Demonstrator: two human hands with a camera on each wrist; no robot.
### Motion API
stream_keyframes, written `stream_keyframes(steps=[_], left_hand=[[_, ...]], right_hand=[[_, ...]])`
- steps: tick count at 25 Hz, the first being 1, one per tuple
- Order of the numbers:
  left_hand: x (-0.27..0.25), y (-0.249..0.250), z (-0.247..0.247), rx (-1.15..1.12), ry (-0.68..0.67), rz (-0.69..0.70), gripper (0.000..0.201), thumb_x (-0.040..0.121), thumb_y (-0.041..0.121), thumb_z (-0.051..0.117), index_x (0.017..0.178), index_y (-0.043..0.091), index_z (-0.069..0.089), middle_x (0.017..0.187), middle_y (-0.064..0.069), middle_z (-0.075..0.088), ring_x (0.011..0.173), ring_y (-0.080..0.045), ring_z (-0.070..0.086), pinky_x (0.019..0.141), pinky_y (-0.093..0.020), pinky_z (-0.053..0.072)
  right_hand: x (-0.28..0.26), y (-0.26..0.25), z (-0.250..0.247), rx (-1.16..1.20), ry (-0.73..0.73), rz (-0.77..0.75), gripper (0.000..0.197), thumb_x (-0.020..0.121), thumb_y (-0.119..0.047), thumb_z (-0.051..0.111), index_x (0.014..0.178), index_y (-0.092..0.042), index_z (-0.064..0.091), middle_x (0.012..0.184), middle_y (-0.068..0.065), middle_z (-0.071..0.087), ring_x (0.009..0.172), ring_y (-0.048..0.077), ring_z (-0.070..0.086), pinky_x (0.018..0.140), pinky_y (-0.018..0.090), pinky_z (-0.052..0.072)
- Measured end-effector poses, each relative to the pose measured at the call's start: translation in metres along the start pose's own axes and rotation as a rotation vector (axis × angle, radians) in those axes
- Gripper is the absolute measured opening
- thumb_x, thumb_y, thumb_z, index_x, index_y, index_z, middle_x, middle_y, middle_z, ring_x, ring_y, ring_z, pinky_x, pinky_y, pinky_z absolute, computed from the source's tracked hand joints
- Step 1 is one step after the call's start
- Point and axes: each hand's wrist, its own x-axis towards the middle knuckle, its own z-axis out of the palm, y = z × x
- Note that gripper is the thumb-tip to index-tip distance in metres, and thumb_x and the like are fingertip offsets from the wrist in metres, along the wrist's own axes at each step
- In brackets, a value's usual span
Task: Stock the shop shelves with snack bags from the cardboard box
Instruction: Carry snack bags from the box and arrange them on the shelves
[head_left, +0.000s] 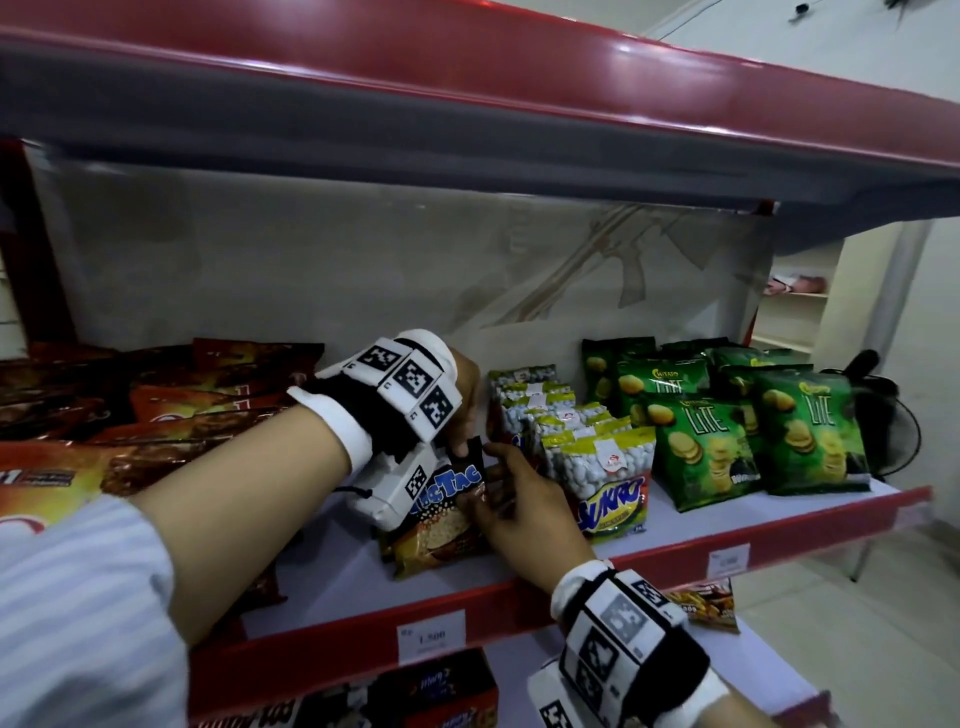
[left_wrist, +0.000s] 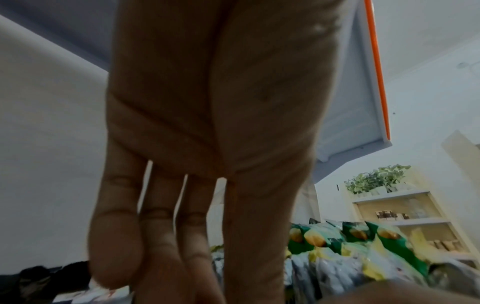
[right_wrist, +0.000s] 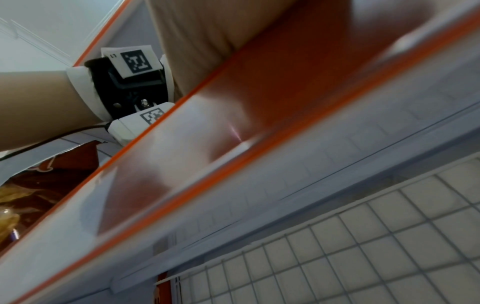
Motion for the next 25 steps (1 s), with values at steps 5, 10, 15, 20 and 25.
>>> stream_keyframes(steps=[5,10,15,20,25], left_hand=[[0.000,0.004,0.013,0.029,0.053,-0.029,0.011,0.087,0.012,0.066,0.079,0.011,0.059,0.073,0.000,0.054,0.058,-0.002,0.056,0.055,-0.008,0.042],[-0.021,0.012,0.018,-0.049,0.262,-0.031,0.014,0.086,0.015,0.065,0.093,0.003,0.069,0.099,-0.009,0.068,0.084,-0.020,0.061,0.070,-0.018,0.046],[-0.049,0.018,0.038,-0.234,0.560,-0.185,0.021,0.087,0.024,0.063,0.106,0.015,0.066,0.118,-0.005,0.063,0.119,-0.027,0.050,0.095,-0.029,0.041],[-0.069,0.030,0.083,-0.318,0.653,-0.476,0.064,0.083,0.037,0.063,0.135,0.012,0.036,0.142,-0.014,0.032,0.134,-0.033,0.023,0.110,-0.036,0.023],[-0.075,0.036,0.127,-0.622,0.564,-0.541,0.091,0.077,0.024,0.073,0.140,0.015,0.007,0.140,-0.019,0.026,0.128,-0.037,0.038,0.106,-0.040,0.037]], right_hand=[[0.002,0.000,0.000,0.011,-0.042,0.050,0.056,0.084,-0.037,0.067,0.133,-0.026,0.043,0.104,-0.007,0.065,0.086,0.004,0.059,0.068,0.002,0.039],[0.001,-0.001,0.001,0.046,-0.065,0.106,0.074,0.076,-0.036,0.074,0.138,-0.027,0.034,0.107,-0.004,0.067,0.094,0.009,0.063,0.079,0.004,0.042],[0.000,-0.003,0.001,-0.012,-0.065,0.107,0.069,0.079,-0.035,0.071,0.137,-0.022,0.036,0.113,0.005,0.066,0.108,0.022,0.061,0.081,0.016,0.037],[0.001,-0.006,0.002,-0.044,-0.026,0.062,0.059,0.090,-0.036,0.058,0.140,-0.017,0.033,0.105,0.013,0.068,0.100,0.029,0.064,0.081,0.027,0.045],[0.002,-0.004,0.002,-0.048,-0.025,0.031,0.053,0.089,-0.028,0.062,0.134,-0.015,0.038,0.116,0.012,0.064,0.104,0.029,0.062,0.085,0.029,0.045]])
